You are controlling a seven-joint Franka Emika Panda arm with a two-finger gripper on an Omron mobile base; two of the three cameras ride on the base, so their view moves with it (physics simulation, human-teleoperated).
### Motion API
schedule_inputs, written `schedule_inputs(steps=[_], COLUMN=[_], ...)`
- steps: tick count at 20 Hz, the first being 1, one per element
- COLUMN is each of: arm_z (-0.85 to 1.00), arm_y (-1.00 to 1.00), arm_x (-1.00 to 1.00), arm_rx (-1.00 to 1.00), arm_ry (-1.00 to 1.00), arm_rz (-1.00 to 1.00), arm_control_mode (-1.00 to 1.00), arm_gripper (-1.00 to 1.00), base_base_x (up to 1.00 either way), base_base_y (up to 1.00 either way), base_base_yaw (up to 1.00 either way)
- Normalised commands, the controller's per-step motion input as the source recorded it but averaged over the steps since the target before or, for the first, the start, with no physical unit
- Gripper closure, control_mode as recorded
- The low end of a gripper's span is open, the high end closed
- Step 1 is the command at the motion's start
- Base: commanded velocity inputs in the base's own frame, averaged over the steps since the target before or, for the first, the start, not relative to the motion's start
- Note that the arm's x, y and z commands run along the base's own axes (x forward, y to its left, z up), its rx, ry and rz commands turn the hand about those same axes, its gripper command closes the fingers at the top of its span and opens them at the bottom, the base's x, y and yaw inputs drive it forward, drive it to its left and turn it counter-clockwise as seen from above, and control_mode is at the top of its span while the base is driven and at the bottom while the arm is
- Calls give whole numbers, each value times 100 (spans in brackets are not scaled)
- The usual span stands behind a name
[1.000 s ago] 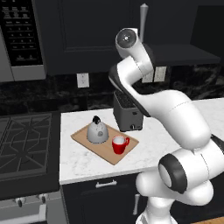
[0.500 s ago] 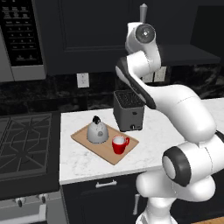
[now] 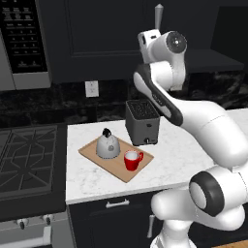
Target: Pick the kettle from the counter and place it on the tray. Then pick the mug from the cabinet and place it on the tray. Then close the cabinet doors.
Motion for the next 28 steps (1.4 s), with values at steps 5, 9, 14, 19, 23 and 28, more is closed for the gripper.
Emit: schedule_inputs(steps=[5,9,14,19,23,28], arm_z=[0,0,0,0,0,0], arm_y=[12,-3,-16,-28,-31,-28], arm_x=[-54,-70,-74,-67,-58,-51], arm_rx=[-2,-6,-12,-11,-5,-6], arm_ry=[0,0,0,0,0,4], arm_rz=[21,7,0,-2,-7,-7], arm_control_mode=[-100,-100,-100,-100,-100,-100], arm_gripper=[-100,-100,-100,-100,-100,-100], base_base_x=[0,0,0,0,0,0], base_base_y=[0,0,0,0,0,0], base_base_yaw=[0,0,0,0,0,0])
